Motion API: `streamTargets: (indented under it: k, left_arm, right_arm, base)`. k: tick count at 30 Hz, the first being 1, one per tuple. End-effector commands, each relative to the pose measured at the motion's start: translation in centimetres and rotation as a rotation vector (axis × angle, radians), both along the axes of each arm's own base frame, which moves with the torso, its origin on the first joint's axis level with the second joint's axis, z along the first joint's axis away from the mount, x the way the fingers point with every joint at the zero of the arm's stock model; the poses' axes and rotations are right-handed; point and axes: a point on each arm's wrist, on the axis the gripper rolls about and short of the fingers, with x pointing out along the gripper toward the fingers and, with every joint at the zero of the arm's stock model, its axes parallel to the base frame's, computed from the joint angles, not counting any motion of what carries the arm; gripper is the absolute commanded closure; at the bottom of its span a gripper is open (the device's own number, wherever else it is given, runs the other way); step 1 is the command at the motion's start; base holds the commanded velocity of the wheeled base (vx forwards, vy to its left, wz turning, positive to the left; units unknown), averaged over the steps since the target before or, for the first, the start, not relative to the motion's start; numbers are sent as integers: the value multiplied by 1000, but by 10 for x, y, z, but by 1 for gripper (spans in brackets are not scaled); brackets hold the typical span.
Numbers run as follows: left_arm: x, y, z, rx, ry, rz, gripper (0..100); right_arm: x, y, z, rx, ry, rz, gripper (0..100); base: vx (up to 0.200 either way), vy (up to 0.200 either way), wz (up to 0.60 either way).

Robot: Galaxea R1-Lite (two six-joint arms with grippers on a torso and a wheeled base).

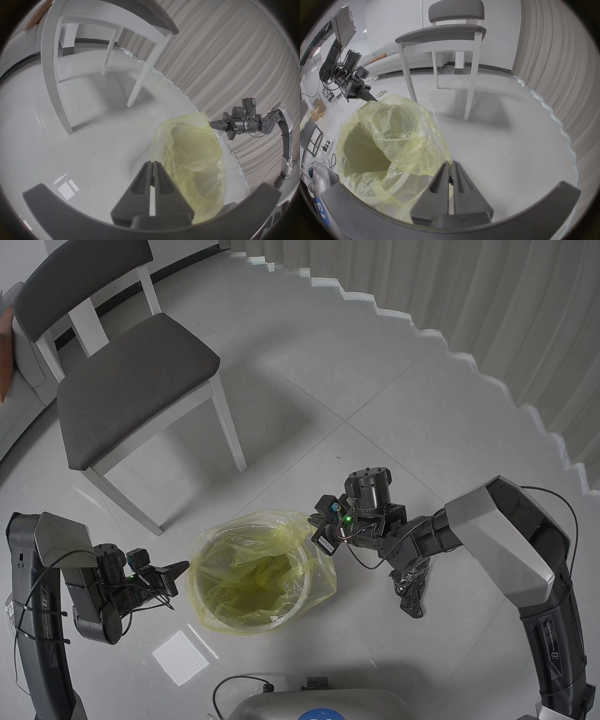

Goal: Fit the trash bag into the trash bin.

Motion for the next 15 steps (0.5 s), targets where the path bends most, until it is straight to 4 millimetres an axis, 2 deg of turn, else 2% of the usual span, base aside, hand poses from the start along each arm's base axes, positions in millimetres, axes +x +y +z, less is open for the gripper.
streamTargets:
  k: [1, 7, 15]
  left_arm:
    - [5, 5, -6, 2, -13, 16, 100]
    - [7, 5, -10, -1, -8, 21, 100]
    - [9, 4, -15, -1, -1, 17, 100]
  right_arm:
    - [3, -1, 1, 3, -5, -5, 100]
    - [12, -1, -7, 16, -1, -18, 100]
    - [20, 4, -37, 18, 30, -19, 100]
  base:
    - [0, 0, 0]
    - [0, 0, 0]
    - [0, 0, 0]
